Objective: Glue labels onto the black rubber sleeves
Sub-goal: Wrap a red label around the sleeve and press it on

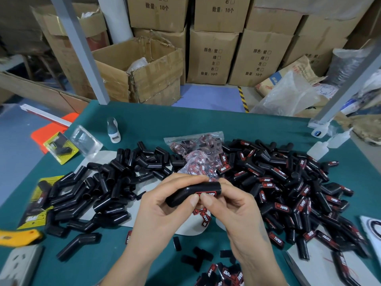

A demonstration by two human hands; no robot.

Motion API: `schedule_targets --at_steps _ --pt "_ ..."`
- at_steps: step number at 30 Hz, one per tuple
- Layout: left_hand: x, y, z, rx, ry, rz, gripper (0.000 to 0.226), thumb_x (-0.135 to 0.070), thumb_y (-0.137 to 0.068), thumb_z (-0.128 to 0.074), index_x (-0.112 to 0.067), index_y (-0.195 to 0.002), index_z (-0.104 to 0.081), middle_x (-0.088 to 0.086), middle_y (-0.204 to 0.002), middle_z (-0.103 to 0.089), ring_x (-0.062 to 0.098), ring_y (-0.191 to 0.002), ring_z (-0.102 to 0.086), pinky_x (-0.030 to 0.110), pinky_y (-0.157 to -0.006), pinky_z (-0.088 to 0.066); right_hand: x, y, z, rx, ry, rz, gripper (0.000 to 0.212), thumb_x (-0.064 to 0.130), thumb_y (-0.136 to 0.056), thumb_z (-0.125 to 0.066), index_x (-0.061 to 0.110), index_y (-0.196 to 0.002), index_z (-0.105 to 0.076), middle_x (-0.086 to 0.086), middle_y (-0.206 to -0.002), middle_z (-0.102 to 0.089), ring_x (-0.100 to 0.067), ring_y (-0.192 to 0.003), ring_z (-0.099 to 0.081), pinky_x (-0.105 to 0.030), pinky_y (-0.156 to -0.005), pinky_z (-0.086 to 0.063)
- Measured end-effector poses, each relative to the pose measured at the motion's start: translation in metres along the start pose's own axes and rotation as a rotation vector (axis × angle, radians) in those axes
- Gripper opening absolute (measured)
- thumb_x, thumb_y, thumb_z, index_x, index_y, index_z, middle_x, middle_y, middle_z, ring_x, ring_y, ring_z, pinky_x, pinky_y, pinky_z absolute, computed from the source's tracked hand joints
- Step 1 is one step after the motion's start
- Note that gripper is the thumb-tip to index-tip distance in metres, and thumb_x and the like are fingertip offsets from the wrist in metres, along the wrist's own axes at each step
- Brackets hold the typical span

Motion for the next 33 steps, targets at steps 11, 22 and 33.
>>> schedule_targets --at_steps 11,22,33 --pt "0.003 0.001 0.002 0.008 0.044 0.018 0.031 -0.013 -0.093 -0.070 -0.021 -0.121 -0.079 0.009 -0.116 -0.072 0.025 -0.089 -0.073 0.029 -0.081 -0.060 0.004 0.002 0.001 0.020 0.053 0.010 0.037 0.050 -0.092 -0.074 0.018 -0.106 -0.083 -0.027 -0.094 -0.058 -0.050 -0.090 -0.054 -0.051 -0.086 -0.049" --pt "0.007 0.001 0.003 0.029 0.076 0.029 0.029 -0.014 -0.095 -0.070 -0.019 -0.123 -0.078 0.013 -0.118 -0.071 0.028 -0.089 -0.074 0.031 -0.082 -0.060 0.009 0.004 -0.001 0.067 0.100 0.002 0.043 0.055 -0.093 -0.068 0.016 -0.102 -0.082 -0.024 -0.091 -0.054 -0.044 -0.086 -0.053 -0.044 -0.081 -0.043" --pt "-0.042 0.009 -0.005 -0.026 -0.458 -0.461 0.021 -0.007 -0.098 -0.067 -0.023 -0.109 -0.075 -0.003 -0.128 -0.065 0.024 -0.110 -0.069 0.029 -0.078 -0.058 0.005 0.004 0.000 0.076 0.069 -0.009 0.044 0.046 -0.099 -0.065 0.005 -0.108 -0.077 -0.033 -0.103 -0.059 -0.044 -0.096 -0.057 -0.059 -0.086 -0.045"
Point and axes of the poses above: each hand's wrist, its own y-axis away from the middle knuckle, its own z-axis out of the back of the hand, x = y × z, the point moved 10 cm from there along -y, towards the middle knuckle
